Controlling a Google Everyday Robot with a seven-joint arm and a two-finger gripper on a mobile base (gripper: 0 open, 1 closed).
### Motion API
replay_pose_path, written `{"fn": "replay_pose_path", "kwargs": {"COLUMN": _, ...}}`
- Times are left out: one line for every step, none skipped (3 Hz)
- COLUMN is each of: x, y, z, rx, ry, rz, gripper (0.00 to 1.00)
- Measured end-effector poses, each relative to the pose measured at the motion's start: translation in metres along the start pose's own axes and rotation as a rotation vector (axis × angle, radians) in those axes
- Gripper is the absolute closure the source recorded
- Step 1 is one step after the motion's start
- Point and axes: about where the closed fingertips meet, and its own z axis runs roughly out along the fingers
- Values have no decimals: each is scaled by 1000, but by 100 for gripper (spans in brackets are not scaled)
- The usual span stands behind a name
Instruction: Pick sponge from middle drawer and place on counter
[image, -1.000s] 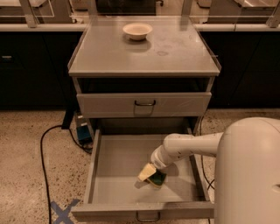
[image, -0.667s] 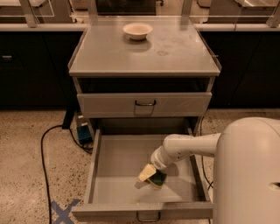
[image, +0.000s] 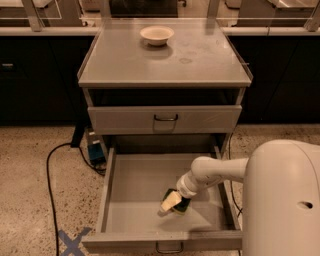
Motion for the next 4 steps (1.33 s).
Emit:
{"fn": "replay_pose_path", "kwargs": {"x": 11, "y": 1, "z": 13, "rx": -32, "ry": 11, "rz": 37, "gripper": 0}}
{"fn": "replay_pose_path", "kwargs": {"x": 18, "y": 11, "z": 24, "rx": -55, "ry": 19, "rz": 50, "gripper": 0}}
{"fn": "replay_pose_path", "kwargs": {"x": 24, "y": 22, "z": 33, "rx": -73, "ry": 30, "rz": 53, "gripper": 0}}
{"fn": "replay_pose_path", "kwargs": {"x": 25, "y": 23, "z": 34, "rx": -75, "ry": 32, "rz": 53, "gripper": 15}}
